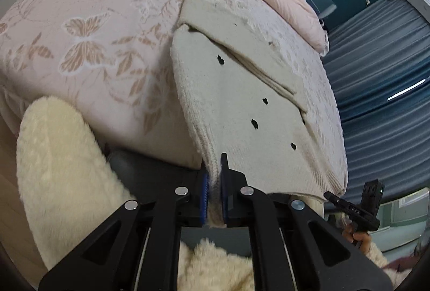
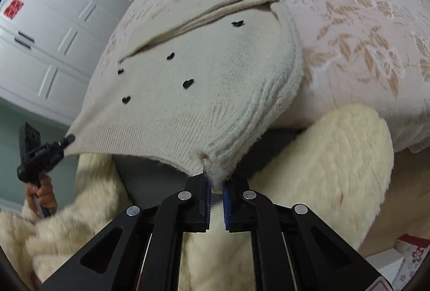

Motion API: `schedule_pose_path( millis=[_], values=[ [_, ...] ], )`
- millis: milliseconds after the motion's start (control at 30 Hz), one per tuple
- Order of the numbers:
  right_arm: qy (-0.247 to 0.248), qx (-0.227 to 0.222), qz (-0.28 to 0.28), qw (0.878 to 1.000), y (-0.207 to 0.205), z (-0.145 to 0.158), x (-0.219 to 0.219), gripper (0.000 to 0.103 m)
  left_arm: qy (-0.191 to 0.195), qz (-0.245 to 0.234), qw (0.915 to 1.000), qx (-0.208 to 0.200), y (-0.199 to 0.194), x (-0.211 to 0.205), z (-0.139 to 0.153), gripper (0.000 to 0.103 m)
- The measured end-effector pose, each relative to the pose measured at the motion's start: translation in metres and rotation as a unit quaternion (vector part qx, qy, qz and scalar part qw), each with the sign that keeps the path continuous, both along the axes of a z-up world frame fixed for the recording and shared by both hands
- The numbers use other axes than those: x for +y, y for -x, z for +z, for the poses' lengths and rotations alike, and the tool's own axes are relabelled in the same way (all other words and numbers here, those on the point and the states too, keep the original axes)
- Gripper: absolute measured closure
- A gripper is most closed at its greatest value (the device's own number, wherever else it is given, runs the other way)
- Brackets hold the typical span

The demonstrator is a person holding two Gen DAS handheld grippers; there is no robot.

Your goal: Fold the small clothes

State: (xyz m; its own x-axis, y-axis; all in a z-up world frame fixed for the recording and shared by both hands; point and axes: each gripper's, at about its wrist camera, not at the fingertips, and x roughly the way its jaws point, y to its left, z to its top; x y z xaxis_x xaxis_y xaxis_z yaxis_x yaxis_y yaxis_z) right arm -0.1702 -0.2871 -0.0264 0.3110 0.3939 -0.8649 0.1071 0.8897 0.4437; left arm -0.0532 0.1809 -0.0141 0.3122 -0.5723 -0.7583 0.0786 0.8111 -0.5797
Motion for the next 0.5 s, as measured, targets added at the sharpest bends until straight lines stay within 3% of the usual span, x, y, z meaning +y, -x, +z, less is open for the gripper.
schedule_pose_path(
  millis=[100, 167, 233, 300, 400, 433, 500],
  values=[
    [-0.013, -0.001, 0.022, 1.000, 0.026, 0.024, 0.014, 0.096, -0.001, -0.014, 0.9997, 0.021, 0.033, 0.005, 0.014, 0.097],
    [-0.023, -0.041, 0.012, 0.999, 0.021, 0.054, 0.012, 0.096, 0.011, -0.005, 0.9999, 0.013, 0.040, 0.012, 0.035, 0.097],
    [-0.025, -0.099, -0.002, 0.995, -0.004, 0.085, 0.002, 0.096, 0.015, -0.001, 0.9996, -0.024, 0.026, 0.011, 0.063, 0.097],
    [-0.009, -0.172, -0.016, 0.985, -0.043, 0.110, -0.011, 0.096, 0.018, -0.009, 0.9971, -0.074, -0.008, 0.000, 0.087, 0.096],
    [-0.003, -0.256, -0.094, 0.962, -0.116, 0.115, -0.044, 0.096, -0.029, -0.005, 0.9874, -0.155, -0.084, -0.029, 0.105, 0.095],
    [-0.003, -0.275, -0.125, 0.953, -0.138, 0.108, -0.055, 0.091, -0.036, -0.002, 0.9852, -0.168, -0.109, -0.040, 0.102, 0.094],
    [0.032, -0.261, -0.201, 0.944, -0.176, 0.084, -0.069, 0.087, -0.072, 0.020, 0.9814, -0.177, -0.157, -0.061, 0.085, 0.090]
  ],
)
